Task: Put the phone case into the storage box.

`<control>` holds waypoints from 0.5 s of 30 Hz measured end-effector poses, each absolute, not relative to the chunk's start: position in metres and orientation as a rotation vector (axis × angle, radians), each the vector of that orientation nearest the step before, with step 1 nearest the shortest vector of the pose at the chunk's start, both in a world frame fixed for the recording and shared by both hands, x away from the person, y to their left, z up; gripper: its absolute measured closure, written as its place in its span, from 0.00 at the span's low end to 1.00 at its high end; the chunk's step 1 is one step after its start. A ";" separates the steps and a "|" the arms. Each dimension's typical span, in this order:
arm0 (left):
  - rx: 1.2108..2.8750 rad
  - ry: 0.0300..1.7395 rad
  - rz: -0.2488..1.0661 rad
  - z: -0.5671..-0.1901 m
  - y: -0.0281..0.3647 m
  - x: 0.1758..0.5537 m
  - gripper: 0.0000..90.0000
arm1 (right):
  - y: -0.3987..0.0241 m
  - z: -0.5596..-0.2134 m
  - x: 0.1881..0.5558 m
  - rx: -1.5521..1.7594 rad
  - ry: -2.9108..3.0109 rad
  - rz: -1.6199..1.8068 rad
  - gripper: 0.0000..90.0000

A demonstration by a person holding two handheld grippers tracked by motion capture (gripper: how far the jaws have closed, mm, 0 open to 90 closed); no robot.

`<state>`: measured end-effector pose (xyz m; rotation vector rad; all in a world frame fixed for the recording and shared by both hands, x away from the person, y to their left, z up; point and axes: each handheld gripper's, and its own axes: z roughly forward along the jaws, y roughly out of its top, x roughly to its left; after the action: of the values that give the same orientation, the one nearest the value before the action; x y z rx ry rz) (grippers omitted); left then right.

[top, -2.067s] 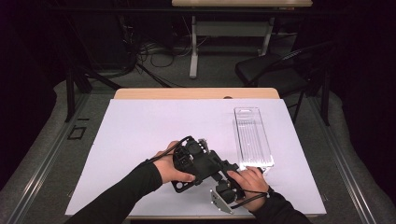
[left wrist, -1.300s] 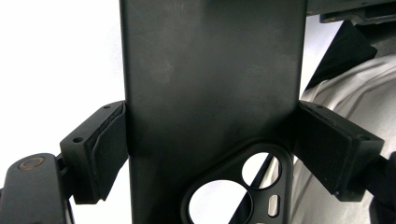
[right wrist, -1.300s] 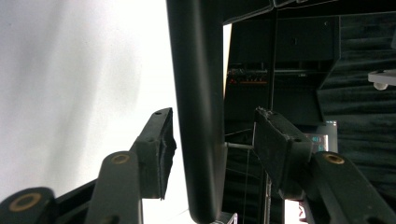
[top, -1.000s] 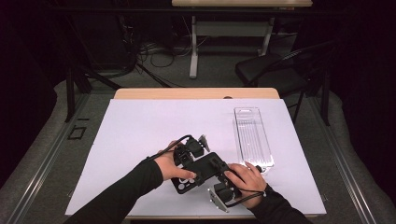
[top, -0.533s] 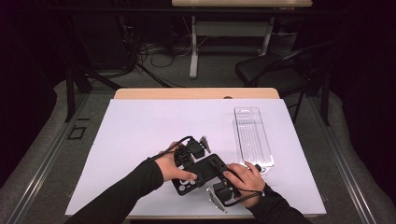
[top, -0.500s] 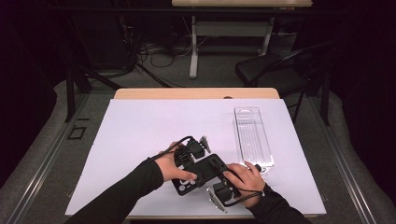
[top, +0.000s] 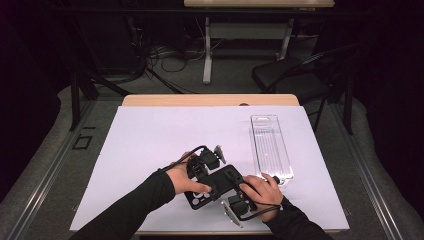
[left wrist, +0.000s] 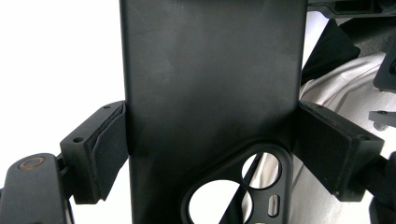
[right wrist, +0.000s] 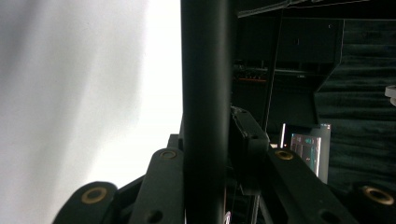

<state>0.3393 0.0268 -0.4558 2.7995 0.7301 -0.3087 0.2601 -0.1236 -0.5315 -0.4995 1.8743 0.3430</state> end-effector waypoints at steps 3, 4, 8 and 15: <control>2.798 0.732 -0.312 -0.456 0.027 0.339 0.16 | -0.123 -0.532 0.260 -0.502 1.871 0.335 0.86; 2.798 0.733 -0.312 -0.456 0.027 0.339 0.16 | -0.123 -0.532 0.260 -0.503 1.868 0.334 0.87; 2.793 0.737 -0.318 -0.456 0.027 0.340 0.16 | -0.123 -0.533 0.260 -0.499 1.861 0.337 0.88; 2.791 0.734 -0.332 -0.457 0.028 0.341 0.16 | -0.123 -0.534 0.259 -0.496 1.846 0.333 0.91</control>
<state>0.3407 0.0277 -0.4571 2.7906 0.7336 -0.3317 0.2593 -0.1235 -0.5341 -0.4961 1.8461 0.3332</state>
